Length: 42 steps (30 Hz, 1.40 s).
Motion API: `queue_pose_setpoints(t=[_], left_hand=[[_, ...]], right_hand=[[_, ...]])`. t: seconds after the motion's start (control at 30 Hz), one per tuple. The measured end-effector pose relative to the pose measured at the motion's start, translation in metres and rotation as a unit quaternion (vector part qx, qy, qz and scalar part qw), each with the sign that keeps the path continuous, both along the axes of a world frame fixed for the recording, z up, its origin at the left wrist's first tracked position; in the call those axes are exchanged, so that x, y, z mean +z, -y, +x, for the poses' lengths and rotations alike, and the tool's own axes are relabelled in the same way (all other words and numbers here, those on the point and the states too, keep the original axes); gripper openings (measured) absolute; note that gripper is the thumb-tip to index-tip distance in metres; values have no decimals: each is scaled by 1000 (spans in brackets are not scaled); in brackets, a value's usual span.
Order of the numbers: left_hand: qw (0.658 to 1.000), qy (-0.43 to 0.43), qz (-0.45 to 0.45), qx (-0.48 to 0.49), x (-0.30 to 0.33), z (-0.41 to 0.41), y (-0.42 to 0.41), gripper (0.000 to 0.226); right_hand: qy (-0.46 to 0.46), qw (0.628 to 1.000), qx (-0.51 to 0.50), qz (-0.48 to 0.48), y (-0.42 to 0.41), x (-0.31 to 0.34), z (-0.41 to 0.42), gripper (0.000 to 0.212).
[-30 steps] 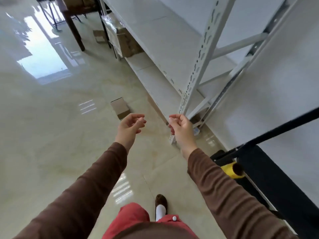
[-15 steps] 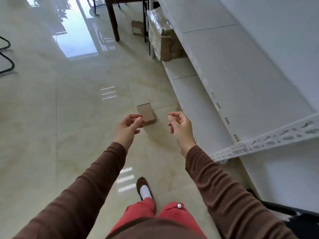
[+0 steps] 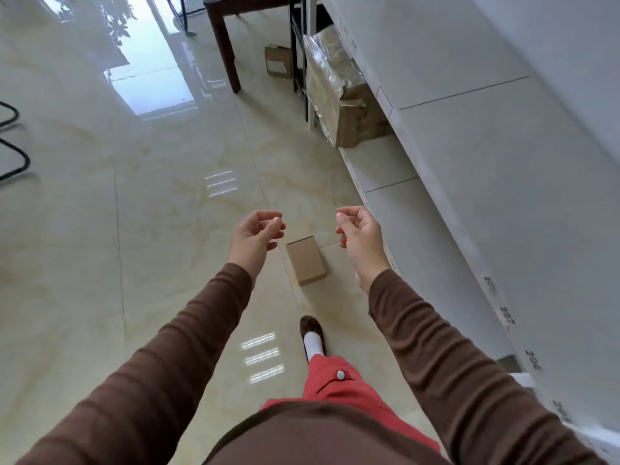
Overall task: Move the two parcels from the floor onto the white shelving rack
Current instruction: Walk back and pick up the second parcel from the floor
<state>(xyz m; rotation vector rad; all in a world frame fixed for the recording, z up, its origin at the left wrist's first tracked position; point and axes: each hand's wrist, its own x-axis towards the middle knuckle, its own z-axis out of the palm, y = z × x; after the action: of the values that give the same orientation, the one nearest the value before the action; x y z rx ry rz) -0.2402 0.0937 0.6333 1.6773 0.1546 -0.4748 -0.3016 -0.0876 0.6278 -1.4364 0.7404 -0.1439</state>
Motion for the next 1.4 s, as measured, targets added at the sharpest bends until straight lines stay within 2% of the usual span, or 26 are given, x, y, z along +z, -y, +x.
queue_pose_setpoints(t=[0.23, 0.4, 0.57, 0.73, 0.97, 1.07, 1.3, 1.4], left_hand=[[1000, -3, 6, -15, -1, 130, 16, 10], [999, -1, 3, -47, -4, 223, 24, 12], [992, 3, 1, -129, -11, 317, 30, 12], [967, -10, 26, -254, -15, 394, 35, 9], [906, 15, 45, -420, -15, 460, 95, 15], [872, 20, 47, -486, -19, 466, 134, 14], [787, 32, 59, -614, -29, 457, 190, 16], [735, 20, 70, -674, -41, 441, 205, 14]], right_hand=[[-17, 1000, 2, 4, 13, -6, 129, 8], [-21, 999, -34, 13, 12, -14, 206, 11], [-32, 993, -113, 20, 0, -25, 275, 8], [-30, 970, -241, 30, -20, -24, 329, 8], [-15, 916, -399, 36, -15, -28, 350, 17], [-9, 877, -477, 54, -1, -37, 346, 22], [-1, 797, -594, 113, -3, -54, 338, 6], [-1, 743, -658, 126, -12, -60, 329, 8]])
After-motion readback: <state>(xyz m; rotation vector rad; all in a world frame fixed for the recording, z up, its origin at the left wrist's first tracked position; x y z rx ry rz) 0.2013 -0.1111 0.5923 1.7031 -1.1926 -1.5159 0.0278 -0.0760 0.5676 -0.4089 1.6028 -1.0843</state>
